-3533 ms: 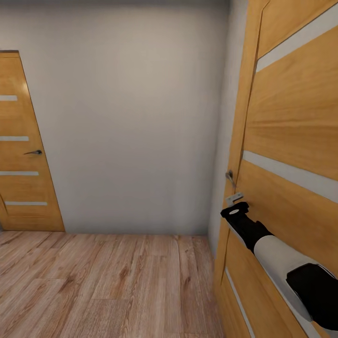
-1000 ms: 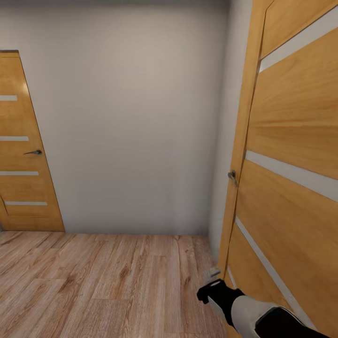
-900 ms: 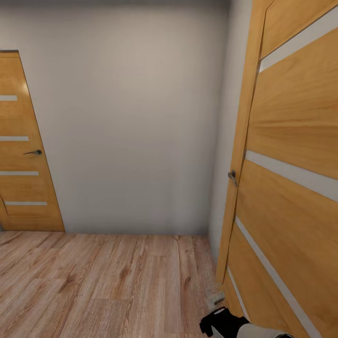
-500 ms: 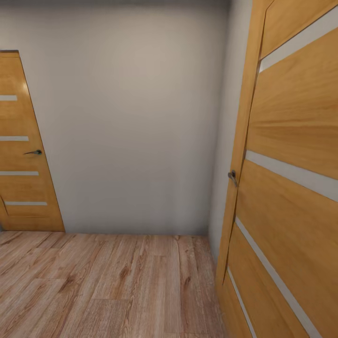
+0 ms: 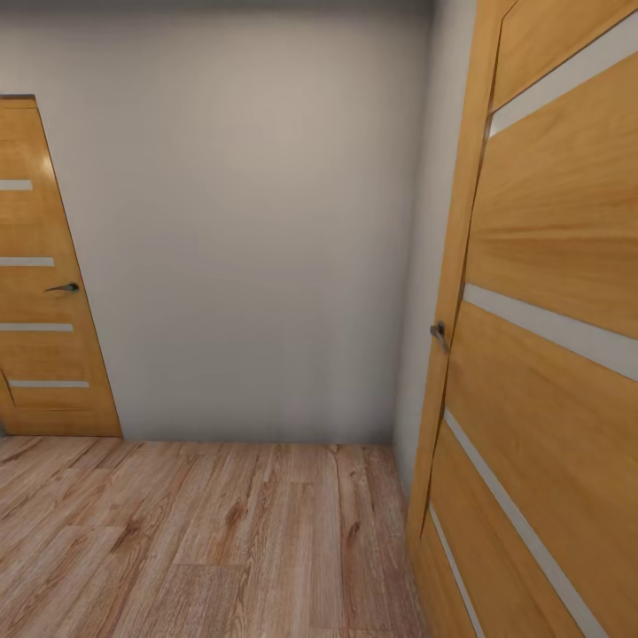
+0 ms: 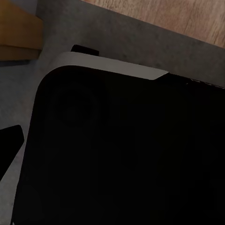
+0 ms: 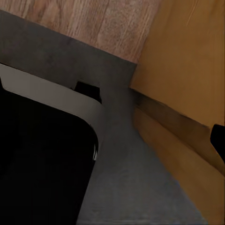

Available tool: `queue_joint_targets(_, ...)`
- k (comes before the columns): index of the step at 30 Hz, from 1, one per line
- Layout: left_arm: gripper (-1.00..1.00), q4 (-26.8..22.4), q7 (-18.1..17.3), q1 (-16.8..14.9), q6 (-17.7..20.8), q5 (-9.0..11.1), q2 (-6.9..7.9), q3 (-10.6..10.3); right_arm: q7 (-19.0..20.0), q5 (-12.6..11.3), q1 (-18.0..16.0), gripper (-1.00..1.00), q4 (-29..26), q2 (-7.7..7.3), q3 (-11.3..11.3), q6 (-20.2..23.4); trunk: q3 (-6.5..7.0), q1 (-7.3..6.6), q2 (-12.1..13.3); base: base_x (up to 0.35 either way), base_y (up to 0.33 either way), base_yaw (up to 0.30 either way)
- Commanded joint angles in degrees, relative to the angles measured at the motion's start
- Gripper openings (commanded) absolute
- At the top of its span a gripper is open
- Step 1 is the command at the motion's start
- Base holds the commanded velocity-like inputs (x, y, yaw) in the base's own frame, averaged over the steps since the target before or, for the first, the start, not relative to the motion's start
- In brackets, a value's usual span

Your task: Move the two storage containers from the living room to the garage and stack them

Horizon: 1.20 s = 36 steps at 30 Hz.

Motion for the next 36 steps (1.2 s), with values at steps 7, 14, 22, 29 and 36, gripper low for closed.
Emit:
queue_joint_targets(7, 1.00, -0.06, 0.06, 0.02, -0.09, 0.09, -0.02, 0.43, 0.43, -0.39, 1.29, 1.00, 0.13, -0.79, 0.49, -2.42, -0.05, 0.00, -0.03, 0.000, 0.000, 0.000)
queue_joint_targets(14, 1.00, -0.08, 0.06, 0.03, -0.09, 0.09, -0.02, 0.43, 0.46, -0.18, 1.38, 1.00, 0.09, -0.70, 0.63, -3.90, -0.05, 0.00, -0.03, 0.000, 0.000, 0.000)
queue_joint_targets(22, 1.00, -0.08, 0.06, 0.01, -0.08, 0.00, -0.02, 0.37, 0.46, -0.03, 1.39, 1.00, 0.09, -0.57, 0.80, -6.61, -0.05, 0.00, -0.03, 0.004, 0.000, 0.000)
queue_joint_targets(29, 1.00, -0.09, 0.06, 0.02, -0.03, 0.00, -0.02, 0.35, 0.46, -0.06, 1.39, 1.00, 0.09, -0.61, 0.73, -6.88, -0.05, 0.00, -0.03, 0.169, 0.000, 0.000)
queue_joint_targets(36, 1.00, -0.09, 0.06, 0.00, -0.02, 0.00, -0.02, 0.35, 0.46, -0.12, 1.39, 1.00, 0.09, -0.61, 0.81, -6.82, -0.05, 0.00, -0.03, 0.308, 0.000, 0.000)
